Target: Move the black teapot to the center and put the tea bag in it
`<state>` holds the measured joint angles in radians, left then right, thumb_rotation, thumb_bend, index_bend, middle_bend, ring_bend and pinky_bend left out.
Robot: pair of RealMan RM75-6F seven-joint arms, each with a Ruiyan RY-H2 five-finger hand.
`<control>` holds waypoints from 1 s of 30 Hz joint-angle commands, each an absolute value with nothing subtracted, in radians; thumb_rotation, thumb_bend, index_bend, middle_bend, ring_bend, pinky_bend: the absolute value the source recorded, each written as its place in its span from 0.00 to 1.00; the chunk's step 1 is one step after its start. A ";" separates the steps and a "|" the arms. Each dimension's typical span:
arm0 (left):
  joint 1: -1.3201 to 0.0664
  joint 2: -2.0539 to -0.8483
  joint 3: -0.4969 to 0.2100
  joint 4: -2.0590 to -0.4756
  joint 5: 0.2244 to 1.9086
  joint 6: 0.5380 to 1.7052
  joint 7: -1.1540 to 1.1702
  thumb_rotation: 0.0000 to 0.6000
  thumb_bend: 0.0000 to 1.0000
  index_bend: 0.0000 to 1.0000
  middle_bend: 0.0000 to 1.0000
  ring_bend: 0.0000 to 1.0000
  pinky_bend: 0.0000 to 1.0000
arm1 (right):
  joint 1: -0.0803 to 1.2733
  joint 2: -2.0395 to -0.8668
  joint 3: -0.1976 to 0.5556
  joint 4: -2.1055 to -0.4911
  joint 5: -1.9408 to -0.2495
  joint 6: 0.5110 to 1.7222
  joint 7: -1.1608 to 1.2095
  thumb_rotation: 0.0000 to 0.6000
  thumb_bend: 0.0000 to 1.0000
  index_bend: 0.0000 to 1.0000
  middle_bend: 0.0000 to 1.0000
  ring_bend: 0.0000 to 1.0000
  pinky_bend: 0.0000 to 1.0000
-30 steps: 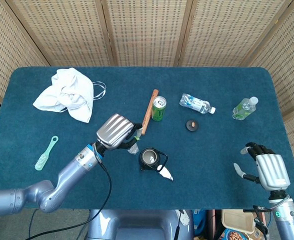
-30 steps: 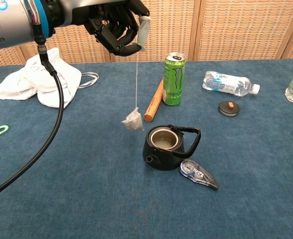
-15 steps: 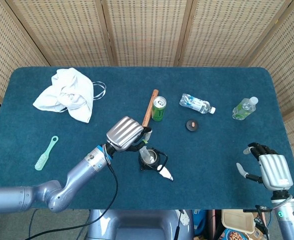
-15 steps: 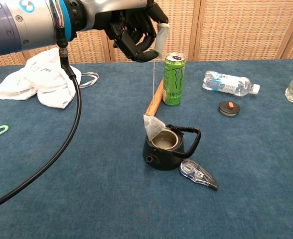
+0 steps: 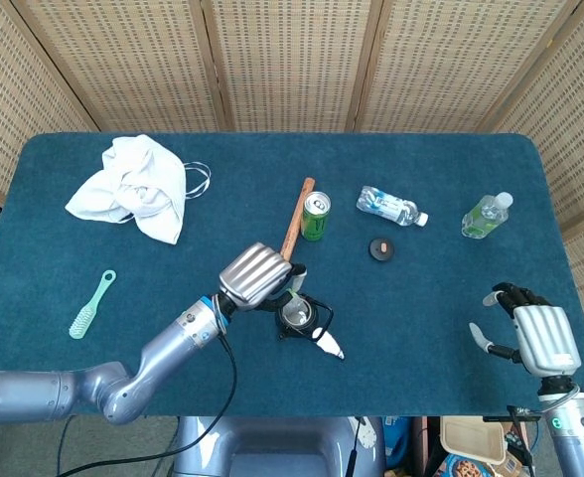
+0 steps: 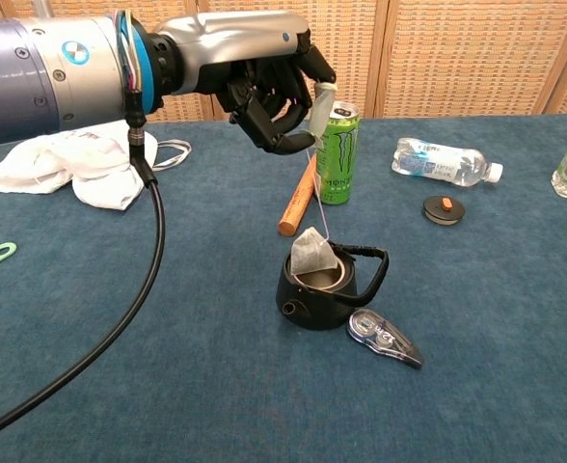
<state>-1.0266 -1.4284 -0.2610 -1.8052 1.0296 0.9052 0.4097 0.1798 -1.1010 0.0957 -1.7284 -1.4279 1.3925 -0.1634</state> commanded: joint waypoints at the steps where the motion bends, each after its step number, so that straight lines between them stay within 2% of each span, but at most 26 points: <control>1: -1.032 -1.432 -0.251 -1.813 1.031 0.894 0.407 1.00 0.51 0.65 0.76 0.75 0.74 | 0.178 -1.102 0.094 -1.727 -1.427 1.394 -0.162 0.41 0.50 0.43 0.37 0.35 0.51; 9: -1.028 -1.435 -0.170 -1.855 1.061 0.872 0.436 1.00 0.51 0.65 0.76 0.75 0.74 | 0.169 -1.105 0.089 -1.720 -1.433 1.402 -0.155 0.41 0.50 0.43 0.37 0.35 0.51; 21: -0.988 -1.403 -0.085 -1.881 1.128 0.851 0.397 1.00 0.51 0.65 0.76 0.75 0.74 | 0.172 -1.107 0.089 -1.714 -1.432 1.394 -0.148 0.42 0.50 0.43 0.37 0.35 0.51; 30: -0.969 -1.392 -0.053 -1.855 1.142 0.853 0.407 1.00 0.51 0.65 0.76 0.75 0.74 | 0.177 -1.107 0.092 -1.718 -1.430 1.387 -0.151 0.41 0.50 0.43 0.37 0.35 0.51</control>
